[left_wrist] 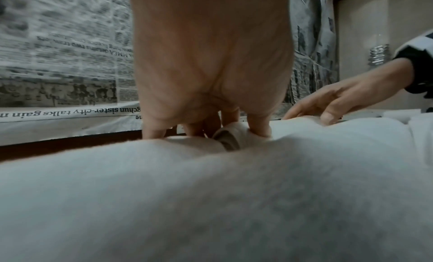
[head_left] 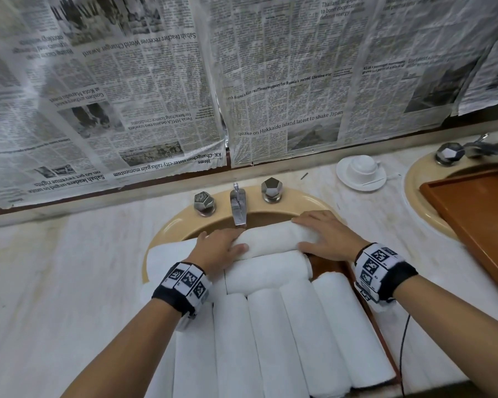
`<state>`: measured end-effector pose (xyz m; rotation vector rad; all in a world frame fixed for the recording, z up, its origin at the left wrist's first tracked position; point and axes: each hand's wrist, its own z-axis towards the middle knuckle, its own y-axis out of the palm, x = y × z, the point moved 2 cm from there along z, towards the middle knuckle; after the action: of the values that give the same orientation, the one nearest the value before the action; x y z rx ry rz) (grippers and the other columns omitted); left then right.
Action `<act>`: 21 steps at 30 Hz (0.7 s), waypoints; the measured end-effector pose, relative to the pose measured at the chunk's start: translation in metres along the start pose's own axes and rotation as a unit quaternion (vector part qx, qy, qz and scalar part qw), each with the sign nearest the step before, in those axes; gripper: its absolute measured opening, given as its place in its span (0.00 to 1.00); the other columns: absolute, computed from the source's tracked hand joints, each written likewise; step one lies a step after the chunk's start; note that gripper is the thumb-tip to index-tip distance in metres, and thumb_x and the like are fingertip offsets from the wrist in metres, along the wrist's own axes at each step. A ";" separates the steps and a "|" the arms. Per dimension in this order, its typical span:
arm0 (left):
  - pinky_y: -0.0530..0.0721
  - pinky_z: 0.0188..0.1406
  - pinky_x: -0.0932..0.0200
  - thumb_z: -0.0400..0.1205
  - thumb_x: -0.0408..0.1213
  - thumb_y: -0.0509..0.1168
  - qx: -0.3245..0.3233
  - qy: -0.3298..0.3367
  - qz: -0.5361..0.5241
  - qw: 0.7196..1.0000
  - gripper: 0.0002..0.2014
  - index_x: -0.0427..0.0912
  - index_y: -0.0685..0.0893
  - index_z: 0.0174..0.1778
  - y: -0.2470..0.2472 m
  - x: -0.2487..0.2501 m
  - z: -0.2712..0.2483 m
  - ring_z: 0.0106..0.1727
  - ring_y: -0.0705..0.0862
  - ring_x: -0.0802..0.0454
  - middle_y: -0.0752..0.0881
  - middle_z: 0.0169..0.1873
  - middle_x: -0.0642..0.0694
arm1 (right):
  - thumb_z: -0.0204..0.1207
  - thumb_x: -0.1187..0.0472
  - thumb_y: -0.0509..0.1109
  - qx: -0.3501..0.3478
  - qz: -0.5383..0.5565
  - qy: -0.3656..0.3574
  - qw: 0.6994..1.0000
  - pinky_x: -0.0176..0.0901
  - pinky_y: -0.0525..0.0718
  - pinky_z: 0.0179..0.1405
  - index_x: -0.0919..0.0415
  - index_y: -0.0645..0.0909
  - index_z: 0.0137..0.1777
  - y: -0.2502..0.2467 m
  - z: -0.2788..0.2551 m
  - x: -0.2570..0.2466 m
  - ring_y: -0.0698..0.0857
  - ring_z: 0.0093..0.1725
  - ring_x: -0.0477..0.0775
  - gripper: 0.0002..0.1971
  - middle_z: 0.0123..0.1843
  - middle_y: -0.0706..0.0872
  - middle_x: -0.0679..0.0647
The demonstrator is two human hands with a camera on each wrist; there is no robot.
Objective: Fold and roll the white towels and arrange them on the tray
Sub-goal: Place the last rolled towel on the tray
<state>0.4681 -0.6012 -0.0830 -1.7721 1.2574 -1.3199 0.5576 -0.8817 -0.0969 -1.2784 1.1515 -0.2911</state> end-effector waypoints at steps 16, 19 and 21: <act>0.50 0.80 0.24 0.86 0.56 0.59 0.003 -0.046 0.040 0.998 0.30 0.59 0.60 0.85 0.006 0.008 0.000 0.83 0.62 0.51 0.68 0.82 0.53 | 0.78 0.35 0.66 0.024 -0.038 0.039 0.998 0.46 0.62 0.76 0.45 0.67 0.80 0.011 0.004 -0.002 0.62 0.77 0.52 0.33 0.77 0.70 0.49; 0.47 0.81 0.25 0.86 0.59 0.58 0.013 -0.052 0.093 0.994 0.32 0.58 0.58 0.86 0.009 0.007 -0.010 0.86 0.56 0.49 0.65 0.84 0.54 | 0.76 0.30 0.63 0.002 -0.058 0.067 0.996 0.51 0.65 0.78 0.45 0.61 0.83 0.012 0.001 0.003 0.61 0.79 0.55 0.38 0.80 0.65 0.49; 0.44 0.79 0.24 0.86 0.61 0.55 0.004 -0.084 0.123 0.989 0.32 0.55 0.60 0.85 0.008 0.008 -0.012 0.87 0.54 0.47 0.64 0.84 0.53 | 0.75 0.29 0.62 -0.019 -0.051 0.076 0.996 0.53 0.63 0.79 0.45 0.57 0.84 0.011 0.002 0.003 0.58 0.81 0.55 0.41 0.83 0.61 0.50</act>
<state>0.4549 -0.6110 -0.0828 -1.6245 1.3247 -1.0144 0.5560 -0.8791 -0.1085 -1.3691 1.2276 -0.4511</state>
